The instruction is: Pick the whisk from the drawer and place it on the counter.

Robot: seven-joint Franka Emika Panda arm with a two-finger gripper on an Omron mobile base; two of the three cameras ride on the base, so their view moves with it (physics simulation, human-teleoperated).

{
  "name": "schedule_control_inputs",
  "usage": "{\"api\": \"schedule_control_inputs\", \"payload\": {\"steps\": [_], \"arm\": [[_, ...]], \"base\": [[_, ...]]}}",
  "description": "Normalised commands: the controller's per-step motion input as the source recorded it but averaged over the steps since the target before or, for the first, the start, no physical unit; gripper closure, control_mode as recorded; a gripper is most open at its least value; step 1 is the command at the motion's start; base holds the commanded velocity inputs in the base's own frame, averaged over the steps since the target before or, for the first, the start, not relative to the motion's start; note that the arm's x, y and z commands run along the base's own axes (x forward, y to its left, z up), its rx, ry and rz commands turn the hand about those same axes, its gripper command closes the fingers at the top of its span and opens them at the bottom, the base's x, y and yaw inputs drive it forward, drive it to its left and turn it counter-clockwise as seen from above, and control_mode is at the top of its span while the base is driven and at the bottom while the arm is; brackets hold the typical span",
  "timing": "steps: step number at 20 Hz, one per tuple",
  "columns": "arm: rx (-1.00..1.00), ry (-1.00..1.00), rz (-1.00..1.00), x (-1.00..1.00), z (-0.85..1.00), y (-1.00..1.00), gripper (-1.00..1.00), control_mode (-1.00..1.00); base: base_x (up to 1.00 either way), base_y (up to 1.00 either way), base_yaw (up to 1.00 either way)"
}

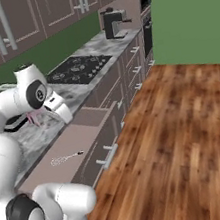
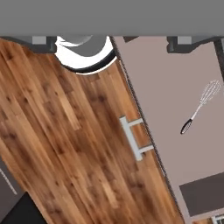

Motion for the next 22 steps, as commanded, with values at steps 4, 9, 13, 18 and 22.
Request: {"api": "schedule_control_inputs", "payload": {"steps": [4,9,13,18,22], "arm": [[0.00,0.26,-0.09,0.23,-0.52,-0.03,-1.00,-1.00],[0.00,0.15,-0.10,0.19,-0.58,0.00,-1.00,-1.00],[0.00,0.13,-0.07,0.06,-0.64,-0.03,-1.00,-1.00],[-0.02,0.12,-0.02,0.00,-0.68,-0.05,-1.00,-1.00],[-0.04,0.13,0.00,0.08,-0.65,0.00,-1.00,-1.00]], "base": [[0.00,0.00,0.00],[0.00,0.00,0.00],[0.00,0.00,0.00],[0.00,0.00,0.00],[0.00,0.00,0.00]]}}
